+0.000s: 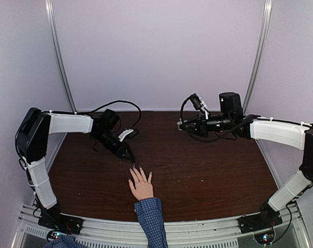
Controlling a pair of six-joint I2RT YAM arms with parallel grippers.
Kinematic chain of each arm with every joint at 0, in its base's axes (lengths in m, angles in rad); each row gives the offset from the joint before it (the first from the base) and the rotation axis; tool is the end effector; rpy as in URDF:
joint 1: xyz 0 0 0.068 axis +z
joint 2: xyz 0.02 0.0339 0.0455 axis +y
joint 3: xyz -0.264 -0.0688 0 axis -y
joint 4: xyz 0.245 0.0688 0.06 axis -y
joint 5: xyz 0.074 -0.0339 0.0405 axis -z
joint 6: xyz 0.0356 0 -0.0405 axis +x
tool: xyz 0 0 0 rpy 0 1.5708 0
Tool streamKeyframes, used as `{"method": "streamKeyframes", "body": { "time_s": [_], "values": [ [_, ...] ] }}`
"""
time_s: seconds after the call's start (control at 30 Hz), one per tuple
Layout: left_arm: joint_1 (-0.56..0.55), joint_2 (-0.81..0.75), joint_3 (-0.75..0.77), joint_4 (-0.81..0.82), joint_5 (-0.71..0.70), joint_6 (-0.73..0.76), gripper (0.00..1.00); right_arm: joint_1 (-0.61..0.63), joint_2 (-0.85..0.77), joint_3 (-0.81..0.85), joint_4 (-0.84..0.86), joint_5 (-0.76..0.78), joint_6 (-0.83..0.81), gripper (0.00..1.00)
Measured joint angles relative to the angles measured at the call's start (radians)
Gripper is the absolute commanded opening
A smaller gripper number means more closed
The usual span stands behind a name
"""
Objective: Paint the nails
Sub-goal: Paint the nail with the hand.
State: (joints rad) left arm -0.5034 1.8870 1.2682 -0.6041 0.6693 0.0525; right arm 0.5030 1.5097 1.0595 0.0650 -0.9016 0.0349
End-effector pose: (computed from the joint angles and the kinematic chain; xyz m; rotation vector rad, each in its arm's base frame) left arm 0.3145 -0.1984 0.1754 0.9231 2.6181 -1.0480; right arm 0.2841 0.1882 0.2883 -1.0424 1.7031 1.2257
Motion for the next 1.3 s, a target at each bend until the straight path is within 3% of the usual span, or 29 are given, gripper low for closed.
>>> {"method": "streamKeyframes", "body": {
  "time_s": [1.3],
  "values": [
    [-0.003,0.026,0.021,-0.003,-0.071,-0.003,0.00,-0.006,0.000,0.000,0.014,-0.011,0.021,0.00]
  ]
}}
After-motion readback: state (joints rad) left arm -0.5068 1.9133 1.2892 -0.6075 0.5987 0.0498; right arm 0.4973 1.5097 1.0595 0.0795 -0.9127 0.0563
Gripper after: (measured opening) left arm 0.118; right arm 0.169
